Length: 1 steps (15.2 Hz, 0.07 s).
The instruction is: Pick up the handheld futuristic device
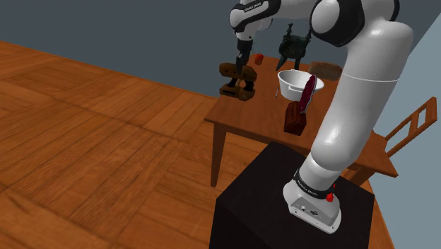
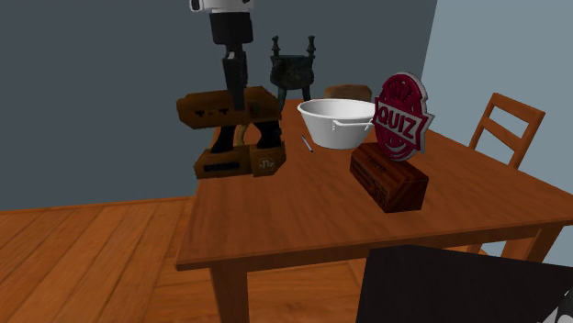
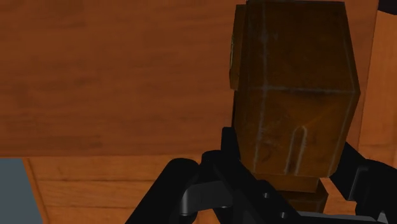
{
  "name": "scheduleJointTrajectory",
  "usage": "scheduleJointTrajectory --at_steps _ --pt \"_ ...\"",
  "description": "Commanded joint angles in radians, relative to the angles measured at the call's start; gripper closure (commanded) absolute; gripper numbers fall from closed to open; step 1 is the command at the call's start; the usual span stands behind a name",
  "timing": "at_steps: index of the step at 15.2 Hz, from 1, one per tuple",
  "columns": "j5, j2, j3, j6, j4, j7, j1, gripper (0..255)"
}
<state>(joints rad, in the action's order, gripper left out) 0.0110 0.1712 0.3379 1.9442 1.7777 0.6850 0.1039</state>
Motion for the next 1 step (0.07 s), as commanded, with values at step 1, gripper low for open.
scheduleJointTrajectory --at_steps 1 --pt "0.000 -0.002 0.000 -0.008 -0.008 0.001 0.000 255"
